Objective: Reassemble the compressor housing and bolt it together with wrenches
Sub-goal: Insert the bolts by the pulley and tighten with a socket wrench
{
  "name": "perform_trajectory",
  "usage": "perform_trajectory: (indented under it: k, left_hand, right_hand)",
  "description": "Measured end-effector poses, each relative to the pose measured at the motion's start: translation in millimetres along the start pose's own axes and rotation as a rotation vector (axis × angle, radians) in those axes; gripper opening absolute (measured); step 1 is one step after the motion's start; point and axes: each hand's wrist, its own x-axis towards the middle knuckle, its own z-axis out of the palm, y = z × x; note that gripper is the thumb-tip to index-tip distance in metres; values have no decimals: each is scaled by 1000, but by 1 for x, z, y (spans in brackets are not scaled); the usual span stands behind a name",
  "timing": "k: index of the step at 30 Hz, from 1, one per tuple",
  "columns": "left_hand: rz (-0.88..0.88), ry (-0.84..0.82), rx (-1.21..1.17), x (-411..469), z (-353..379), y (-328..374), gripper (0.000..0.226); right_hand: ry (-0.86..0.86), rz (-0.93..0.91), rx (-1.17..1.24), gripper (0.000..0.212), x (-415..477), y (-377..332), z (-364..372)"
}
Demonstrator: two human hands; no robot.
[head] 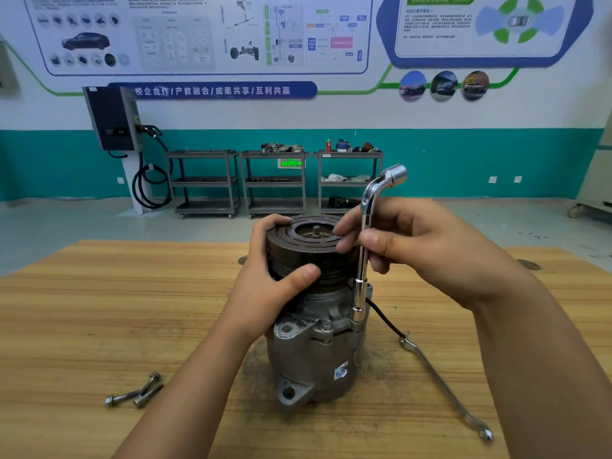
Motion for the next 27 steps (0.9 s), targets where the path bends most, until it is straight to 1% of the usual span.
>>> perform_trajectory:
  k: [2, 3, 6, 8, 9, 10, 11, 12, 14, 15, 17, 19, 20, 22, 23, 24, 27]
  left_hand:
    - [-1, 3, -4, 0, 0, 0, 65]
    - [3, 4, -1, 0, 1, 0, 64]
    - [3, 3, 1, 0, 1, 0, 64]
    - [3, 3, -1, 0, 1, -1, 63]
    - [3, 4, 0, 0, 0, -1, 64]
    - [3, 5, 1, 0, 0, -2, 64]
    - [3, 6, 3, 0, 0, -2, 64]
    - [3, 7, 3, 0, 0, -2, 64]
    - [2, 6, 1, 0, 0, -2, 63]
    - [1, 5, 0, 0, 0, -2, 62]
    - [1, 4, -2, 0, 0, -2, 63]
    - [0, 2, -2, 0, 0, -2, 63]
    - [-1, 0, -2, 0, 0, -2, 64]
    - [-2, -2, -1, 0, 0, -3, 64]
    - [-2, -3, 0, 0, -1, -2, 65]
    - [0, -3, 1, 1, -1, -2, 64]
    - [3, 0, 2, 0, 0, -2, 64]
  right_hand:
    - [-28, 4, 11, 24, 0, -2, 0]
    - [-14, 11, 5, 22, 2, -3, 1]
    - [84, -2, 26, 6, 4, -2, 5]
    - [135, -5, 8, 24, 5, -2, 8]
    - [146, -8, -10, 25, 6, -1, 10]
    - [140, -13, -14, 19, 6, -1, 11]
    - [113, -16, -7, 8, 5, -1, 11]
    - [88, -15, 3, 10, 5, -1, 9]
    - [21, -14, 16, 22, 3, -2, 7]
    - [8, -13, 18, 23, 3, -2, 6]
    - [15, -17, 23, 21, 4, -3, 7]
    - [66, -20, 43, 11, 5, -4, 9]
    - [101, -21, 31, 10, 5, -4, 10]
    - [177, -25, -37, 32, 6, -4, 10]
    - [206, -33, -55, 37, 6, -3, 9]
    - [216, -37, -51, 34, 6, -3, 9]
    - [137, -63, 23, 9, 4, -4, 7]
